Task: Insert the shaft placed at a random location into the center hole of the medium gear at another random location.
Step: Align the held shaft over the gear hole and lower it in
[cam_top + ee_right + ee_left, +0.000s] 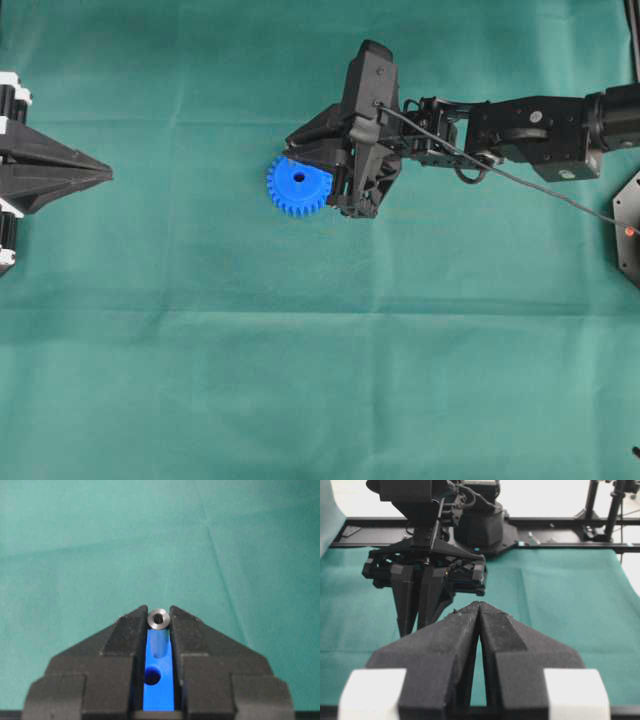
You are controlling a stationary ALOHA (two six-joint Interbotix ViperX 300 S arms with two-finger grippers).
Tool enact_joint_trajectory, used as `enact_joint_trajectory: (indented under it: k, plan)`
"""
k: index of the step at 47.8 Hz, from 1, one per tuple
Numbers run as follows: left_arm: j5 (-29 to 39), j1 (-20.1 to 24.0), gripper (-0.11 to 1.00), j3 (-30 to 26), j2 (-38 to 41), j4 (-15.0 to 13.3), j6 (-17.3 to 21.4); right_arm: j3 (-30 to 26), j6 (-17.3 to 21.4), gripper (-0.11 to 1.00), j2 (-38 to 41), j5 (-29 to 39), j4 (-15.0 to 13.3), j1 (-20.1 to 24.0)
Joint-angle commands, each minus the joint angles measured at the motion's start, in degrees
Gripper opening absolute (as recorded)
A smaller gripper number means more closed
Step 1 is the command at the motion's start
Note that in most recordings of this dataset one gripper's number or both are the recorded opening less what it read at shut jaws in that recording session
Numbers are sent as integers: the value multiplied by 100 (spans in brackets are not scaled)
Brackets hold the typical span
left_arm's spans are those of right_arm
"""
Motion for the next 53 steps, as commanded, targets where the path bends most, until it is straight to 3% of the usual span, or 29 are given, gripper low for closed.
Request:
enact_joint_trajectory:
  k: [1,53]
  plan:
    - [-35,0,0,-158,26,18,-9,-70,35,13,-185,35,0,18]
    - [-35,9,0,-158,26,18,0,-26,62,13,246,-35,62,79]
